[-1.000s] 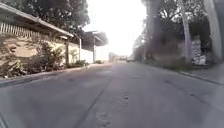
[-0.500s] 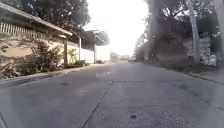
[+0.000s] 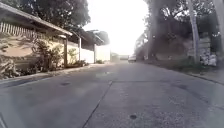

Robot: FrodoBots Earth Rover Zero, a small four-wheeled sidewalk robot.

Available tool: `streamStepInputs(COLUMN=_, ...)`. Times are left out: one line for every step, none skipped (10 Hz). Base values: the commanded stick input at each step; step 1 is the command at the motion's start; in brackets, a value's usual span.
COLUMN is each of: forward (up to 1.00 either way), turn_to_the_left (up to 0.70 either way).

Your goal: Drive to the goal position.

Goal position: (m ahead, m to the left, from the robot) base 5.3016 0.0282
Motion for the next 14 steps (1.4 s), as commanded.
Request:
streamStepInputs(forward=1.0, turn_to_the_left=0.0)
streamStepInputs(forward=1.0, turn_to_the_left=0.0)
streamStepInputs(forward=1.0, turn_to_the_left=0.0)
streamStepInputs(forward=0.99, turn_to_the_left=-0.07)
streamStepInputs(forward=0.99, turn_to_the_left=-0.24)
streamStepInputs(forward=0.99, turn_to_the_left=-0.4)
streamStepInputs(forward=0.99, turn_to_the_left=-0.28)
streamStepInputs(forward=0.99, turn_to_the_left=0.0)
streamStepInputs(forward=0.99, turn_to_the_left=0.0)
streamStepInputs(forward=0.98, turn_to_the_left=0.0)
streamStepInputs(forward=0.98, turn_to_the_left=0.0)
streamStepInputs(forward=0.98, turn_to_the_left=0.0)
streamStepInputs(forward=0.97, turn_to_the_left=0.0)
streamStepInputs(forward=0.93, turn_to_the_left=0.0)
